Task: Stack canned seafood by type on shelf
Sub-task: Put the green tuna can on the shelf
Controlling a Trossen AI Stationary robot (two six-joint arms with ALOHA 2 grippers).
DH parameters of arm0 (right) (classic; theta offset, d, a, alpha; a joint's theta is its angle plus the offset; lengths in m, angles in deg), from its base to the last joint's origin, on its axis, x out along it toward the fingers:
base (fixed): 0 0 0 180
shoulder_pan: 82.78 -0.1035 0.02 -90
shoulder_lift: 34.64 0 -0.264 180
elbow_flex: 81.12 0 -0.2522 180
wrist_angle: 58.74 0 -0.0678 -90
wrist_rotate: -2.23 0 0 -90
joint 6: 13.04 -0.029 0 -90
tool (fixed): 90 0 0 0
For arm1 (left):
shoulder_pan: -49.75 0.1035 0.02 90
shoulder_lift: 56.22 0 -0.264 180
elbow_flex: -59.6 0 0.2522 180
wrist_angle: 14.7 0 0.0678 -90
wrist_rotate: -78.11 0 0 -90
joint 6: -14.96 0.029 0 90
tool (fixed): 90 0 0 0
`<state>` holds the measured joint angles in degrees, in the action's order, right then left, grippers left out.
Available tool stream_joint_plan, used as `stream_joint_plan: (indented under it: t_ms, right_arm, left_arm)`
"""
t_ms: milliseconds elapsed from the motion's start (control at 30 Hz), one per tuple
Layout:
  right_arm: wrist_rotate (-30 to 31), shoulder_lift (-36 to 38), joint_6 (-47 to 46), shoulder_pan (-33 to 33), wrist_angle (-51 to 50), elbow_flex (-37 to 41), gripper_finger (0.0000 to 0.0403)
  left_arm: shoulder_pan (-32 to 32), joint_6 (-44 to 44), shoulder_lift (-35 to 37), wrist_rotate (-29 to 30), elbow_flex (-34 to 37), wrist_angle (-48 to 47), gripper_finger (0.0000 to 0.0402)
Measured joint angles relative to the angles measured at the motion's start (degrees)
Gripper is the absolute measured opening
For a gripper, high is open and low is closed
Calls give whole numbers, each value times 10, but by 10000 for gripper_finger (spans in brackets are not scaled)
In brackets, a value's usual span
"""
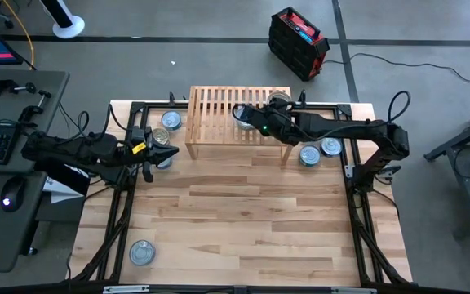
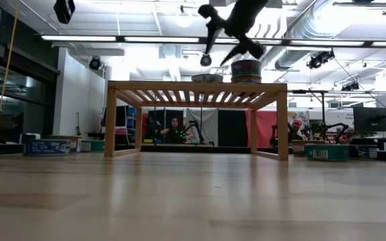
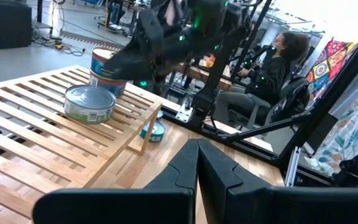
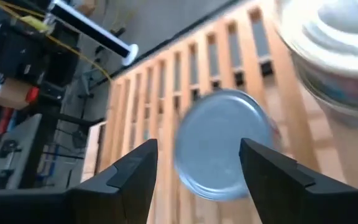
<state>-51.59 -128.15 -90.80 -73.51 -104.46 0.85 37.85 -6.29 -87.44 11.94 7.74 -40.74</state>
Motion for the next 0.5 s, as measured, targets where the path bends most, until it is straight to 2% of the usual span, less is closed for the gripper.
stream_joint_plan:
  t_ms: [133, 233, 300, 400, 433, 500]
  right_arm:
    - [-20, -2, 101, -17, 4, -43, 213]
    - [-81, -5, 149, -32, 6, -58, 189]
    - [-99, -9, 163, -44, 4, -57, 144]
    - [-99, -21, 190, -57, -4, -57, 39]
    - [-99, -29, 199, -61, 0, -57, 20]
    - [-99, -54, 188, -64, -1, -61, 17]
  left_arm:
    - [0, 0, 0, 0, 0, 0, 1]
    - [0, -1, 0, 0, 0, 0, 1]
    - [0, -1, 0, 0, 0, 0, 1]
    - [0, 4, 0, 0, 0, 0, 1]
    - [0, 5, 0, 0, 0, 0, 1]
    - [0, 5, 0, 0, 0, 0, 1]
